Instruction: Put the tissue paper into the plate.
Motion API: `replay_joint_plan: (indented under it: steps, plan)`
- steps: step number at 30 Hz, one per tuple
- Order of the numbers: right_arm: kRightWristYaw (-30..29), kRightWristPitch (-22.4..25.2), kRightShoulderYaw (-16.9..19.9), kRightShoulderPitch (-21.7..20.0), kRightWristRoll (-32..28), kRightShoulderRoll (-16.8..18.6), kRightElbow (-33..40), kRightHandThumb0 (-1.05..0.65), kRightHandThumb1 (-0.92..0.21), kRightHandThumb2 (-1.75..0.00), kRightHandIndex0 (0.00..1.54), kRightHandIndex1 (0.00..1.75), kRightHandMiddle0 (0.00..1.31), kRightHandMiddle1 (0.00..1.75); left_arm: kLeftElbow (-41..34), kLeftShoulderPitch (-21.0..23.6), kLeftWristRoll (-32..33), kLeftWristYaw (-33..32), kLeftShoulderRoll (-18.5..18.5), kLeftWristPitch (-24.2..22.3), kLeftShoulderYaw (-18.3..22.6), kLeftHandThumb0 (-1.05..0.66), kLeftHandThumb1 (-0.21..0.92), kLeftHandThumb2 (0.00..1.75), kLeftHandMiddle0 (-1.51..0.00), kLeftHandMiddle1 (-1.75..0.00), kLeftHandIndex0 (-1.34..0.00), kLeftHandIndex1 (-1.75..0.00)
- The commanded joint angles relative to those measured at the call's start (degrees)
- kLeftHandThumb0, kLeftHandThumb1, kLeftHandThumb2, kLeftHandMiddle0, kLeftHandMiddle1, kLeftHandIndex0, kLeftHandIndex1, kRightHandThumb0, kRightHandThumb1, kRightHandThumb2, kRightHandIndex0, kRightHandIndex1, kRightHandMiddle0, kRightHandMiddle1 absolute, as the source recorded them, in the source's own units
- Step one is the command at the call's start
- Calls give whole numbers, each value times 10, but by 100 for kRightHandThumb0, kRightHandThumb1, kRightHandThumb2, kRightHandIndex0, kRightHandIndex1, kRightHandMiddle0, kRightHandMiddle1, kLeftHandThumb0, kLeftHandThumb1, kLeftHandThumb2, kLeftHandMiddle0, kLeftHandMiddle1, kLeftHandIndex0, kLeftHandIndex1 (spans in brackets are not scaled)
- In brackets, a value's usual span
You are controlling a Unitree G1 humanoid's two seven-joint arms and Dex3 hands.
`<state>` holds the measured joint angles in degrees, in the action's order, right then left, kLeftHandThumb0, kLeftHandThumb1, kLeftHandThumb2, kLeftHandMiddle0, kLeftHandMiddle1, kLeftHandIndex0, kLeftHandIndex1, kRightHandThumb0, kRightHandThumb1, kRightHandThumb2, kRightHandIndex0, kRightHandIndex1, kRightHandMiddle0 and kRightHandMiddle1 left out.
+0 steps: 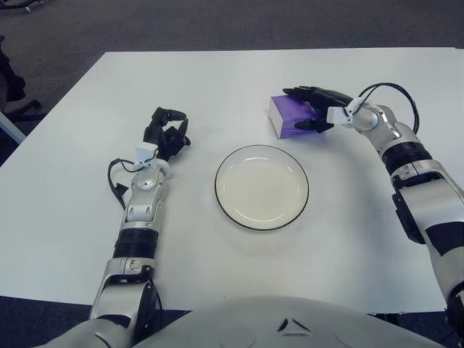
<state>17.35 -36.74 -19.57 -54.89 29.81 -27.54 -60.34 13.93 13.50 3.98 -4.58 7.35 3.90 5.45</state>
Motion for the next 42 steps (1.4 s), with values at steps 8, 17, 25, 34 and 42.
replay_joint_plan:
  steps: [8, 17, 25, 34, 42]
  plan:
    - [30, 13, -12, 13, -4, 16, -15, -105, -92, -62, 0, 0, 0, 0, 32, -79, -4, -7, -38, -21, -11, -36, 91, 34, -82, -175, -41, -154]
    - [21, 22, -25, 21, 10, 11, -16, -105, -92, -61, 0, 0, 0, 0, 19, -85, -5, -11, -42, -26, -13, -36, 91, 34, -83, -175, -41, -155]
    - [-18, 14, -40, 28, 29, -10, -22, -98, -92, -61, 3, 1, 16, 8, 4, -91, -7, -15, -45, -35, -16, -36, 91, 35, -84, -175, -41, -155]
    - [-149, -4, -82, 27, 95, -42, -40, -73, -92, -39, 32, 5, 49, 20, -9, -95, -8, -20, -48, -44, -19, -36, 91, 36, -84, -175, -40, -156]
    - [-237, -21, -109, 33, 130, -63, -60, -39, -92, -25, 31, 71, 49, 127, -13, -96, -8, -21, -50, -47, -19, -36, 90, 37, -84, -175, -40, -157]
